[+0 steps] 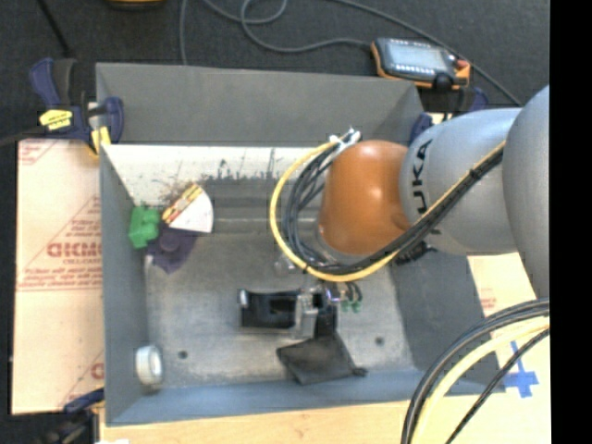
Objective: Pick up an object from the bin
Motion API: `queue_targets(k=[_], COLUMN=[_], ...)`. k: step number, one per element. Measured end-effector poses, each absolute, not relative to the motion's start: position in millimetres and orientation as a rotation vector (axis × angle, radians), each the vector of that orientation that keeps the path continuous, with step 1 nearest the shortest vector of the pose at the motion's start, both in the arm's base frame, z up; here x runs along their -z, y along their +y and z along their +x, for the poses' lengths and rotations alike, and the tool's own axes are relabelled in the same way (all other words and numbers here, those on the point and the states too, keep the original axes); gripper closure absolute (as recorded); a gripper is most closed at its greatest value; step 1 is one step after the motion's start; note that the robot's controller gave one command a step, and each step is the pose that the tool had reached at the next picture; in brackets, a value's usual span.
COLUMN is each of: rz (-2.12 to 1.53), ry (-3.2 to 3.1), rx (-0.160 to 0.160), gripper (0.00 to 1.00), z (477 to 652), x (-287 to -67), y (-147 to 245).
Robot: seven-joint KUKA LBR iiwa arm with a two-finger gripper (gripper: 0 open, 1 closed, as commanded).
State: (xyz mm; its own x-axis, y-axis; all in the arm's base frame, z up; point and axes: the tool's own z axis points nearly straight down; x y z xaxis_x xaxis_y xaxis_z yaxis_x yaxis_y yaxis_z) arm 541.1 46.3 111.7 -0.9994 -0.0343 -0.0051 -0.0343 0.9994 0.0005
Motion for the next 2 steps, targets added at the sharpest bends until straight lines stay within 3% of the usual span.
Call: queue_targets(k=[1, 2], rz=[-0.034, -0.044], ry=[3.142, 3.13], rx=[0.001, 0.0], gripper=[0.0, 0.0], z=[539.3, 496.6], x=[-84.7, -75.8], y=[2.4, -0.7])
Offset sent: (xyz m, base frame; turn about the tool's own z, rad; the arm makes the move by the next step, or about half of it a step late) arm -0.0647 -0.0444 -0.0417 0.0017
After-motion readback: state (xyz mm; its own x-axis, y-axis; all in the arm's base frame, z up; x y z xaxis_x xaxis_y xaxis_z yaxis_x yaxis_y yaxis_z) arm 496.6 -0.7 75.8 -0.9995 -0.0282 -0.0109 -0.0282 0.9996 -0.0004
